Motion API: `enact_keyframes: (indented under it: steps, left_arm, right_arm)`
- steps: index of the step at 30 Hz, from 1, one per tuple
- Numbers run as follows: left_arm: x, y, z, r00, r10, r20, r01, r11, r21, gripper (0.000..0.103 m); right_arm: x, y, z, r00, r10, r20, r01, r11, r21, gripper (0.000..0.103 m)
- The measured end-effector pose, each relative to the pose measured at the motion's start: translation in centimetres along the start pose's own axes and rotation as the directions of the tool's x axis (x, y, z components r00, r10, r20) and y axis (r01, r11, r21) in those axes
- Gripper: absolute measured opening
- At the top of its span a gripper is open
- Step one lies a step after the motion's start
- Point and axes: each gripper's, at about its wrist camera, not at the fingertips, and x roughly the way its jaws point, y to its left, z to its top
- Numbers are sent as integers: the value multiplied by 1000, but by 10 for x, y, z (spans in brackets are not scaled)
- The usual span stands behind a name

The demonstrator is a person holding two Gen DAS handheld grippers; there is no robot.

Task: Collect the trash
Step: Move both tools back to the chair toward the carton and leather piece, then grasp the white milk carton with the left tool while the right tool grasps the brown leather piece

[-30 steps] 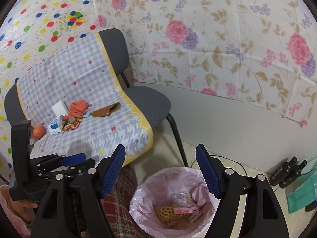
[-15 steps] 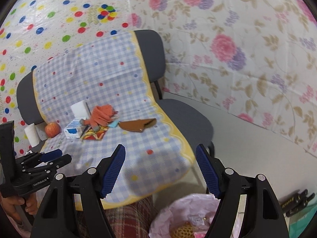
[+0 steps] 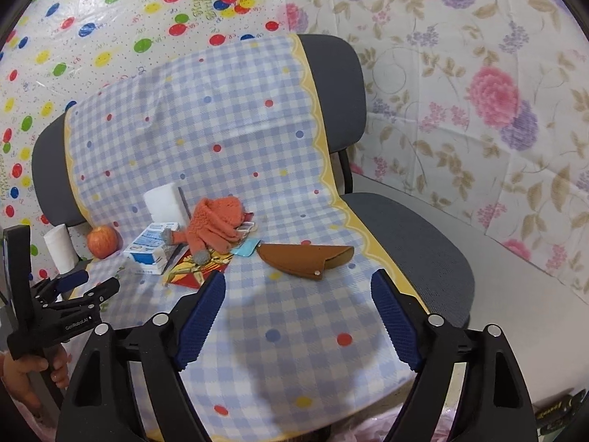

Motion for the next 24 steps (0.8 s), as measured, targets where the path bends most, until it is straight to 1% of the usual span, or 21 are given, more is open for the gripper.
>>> enact_keyframes:
  steps: [5, 7, 9, 12, 17, 21, 24]
  left_arm:
    - [36, -4, 15, 998, 12, -60, -12, 1000, 0, 80]
    - [47, -5, 20, 997, 16, -73, -15, 1000, 8, 80]
    - [60, -8, 25, 996, 16, -88, -15, 1000, 14, 80]
    - [77, -10, 32, 993, 25, -115, -23, 999, 23, 77]
    - [93, -8, 39, 990, 31, -135, -30, 1000, 8, 71]
    - [100, -6, 43, 990, 30, -138, -29, 1000, 7, 70]
    - [106, -6, 46, 988, 40, -147, -38, 999, 16, 68]
  right_arm:
    - [42, -5, 17, 999, 8, -33, -7, 1000, 10, 84]
    - [56, -10, 24, 999, 32, -40, -31, 999, 28, 83]
    - [67, -13, 29, 998, 34, -49, -32, 999, 29, 74]
    - [82, -15, 32, 997, 39, -67, -38, 999, 26, 69]
    - [101, -19, 31, 995, 31, -90, -30, 999, 17, 70]
    - [118, -25, 27, 992, 21, -127, -19, 1000, 17, 72]
    - [124, -30, 25, 991, 11, -135, -8, 1000, 20, 72]
